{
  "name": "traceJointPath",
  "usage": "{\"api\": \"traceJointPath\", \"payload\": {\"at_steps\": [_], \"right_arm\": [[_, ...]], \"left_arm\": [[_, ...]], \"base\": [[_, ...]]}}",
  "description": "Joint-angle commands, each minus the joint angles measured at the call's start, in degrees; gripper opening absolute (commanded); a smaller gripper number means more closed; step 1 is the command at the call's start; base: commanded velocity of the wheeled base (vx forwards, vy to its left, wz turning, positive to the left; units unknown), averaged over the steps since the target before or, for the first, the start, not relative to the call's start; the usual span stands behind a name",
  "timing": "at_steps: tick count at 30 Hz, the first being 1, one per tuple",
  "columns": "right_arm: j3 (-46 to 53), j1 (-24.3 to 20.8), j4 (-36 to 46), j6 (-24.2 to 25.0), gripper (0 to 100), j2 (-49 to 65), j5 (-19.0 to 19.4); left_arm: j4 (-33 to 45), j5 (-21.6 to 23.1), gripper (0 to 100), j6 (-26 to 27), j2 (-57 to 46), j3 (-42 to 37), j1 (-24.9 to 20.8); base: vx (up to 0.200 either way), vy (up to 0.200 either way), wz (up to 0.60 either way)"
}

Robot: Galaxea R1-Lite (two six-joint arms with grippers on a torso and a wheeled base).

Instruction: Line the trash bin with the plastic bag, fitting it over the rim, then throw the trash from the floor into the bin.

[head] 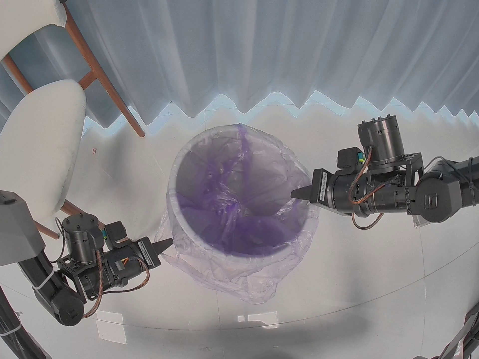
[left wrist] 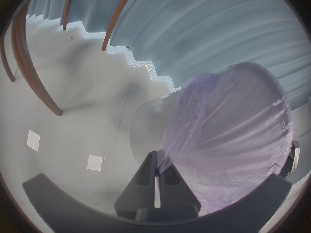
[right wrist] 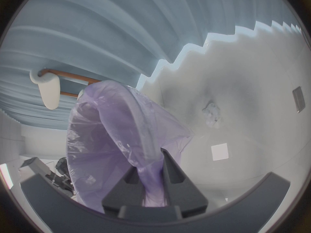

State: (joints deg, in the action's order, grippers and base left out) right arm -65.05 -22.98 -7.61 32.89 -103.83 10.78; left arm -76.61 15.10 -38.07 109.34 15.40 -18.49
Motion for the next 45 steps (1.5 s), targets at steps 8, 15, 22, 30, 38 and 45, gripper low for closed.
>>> {"api": "traceJointPath", "payload": {"at_steps": [8,15,22,30,38,45], "right_arm": [[4.1,0.7,-0.1,1.5,0,3.5,4.9],[4.6,1.4,-0.3,1.7,0,3.3,5.5],[4.3,1.6,-0.4,4.4,0,3.5,5.5],[4.1,1.6,-0.6,4.6,0,3.1,5.0],[4.1,1.3,-0.7,9.3,0,1.2,2.3],[3.8,-3.7,-8.9,17.4,0,-5.4,-9.1]], "left_arm": [[-0.2,0.2,0,-0.3,-0.2,0.1,4.3],[-3.6,0.2,0,-0.3,0.0,-0.8,5.8],[-5.4,0.1,0,-0.2,1.1,-2.3,5.9],[-9.7,0.1,100,-0.6,0.6,-3.8,6.0],[-9.6,-0.3,100,-4.5,-12.0,-9.1,6.9],[-9.6,-0.4,100,-7.4,-19.7,-13.1,7.5]], "base": [[0.000,0.000,0.00],[0.000,0.000,0.00],[0.000,0.000,0.00],[0.000,0.000,0.00],[0.000,0.000,0.00],[0.000,0.000,0.00]]}}
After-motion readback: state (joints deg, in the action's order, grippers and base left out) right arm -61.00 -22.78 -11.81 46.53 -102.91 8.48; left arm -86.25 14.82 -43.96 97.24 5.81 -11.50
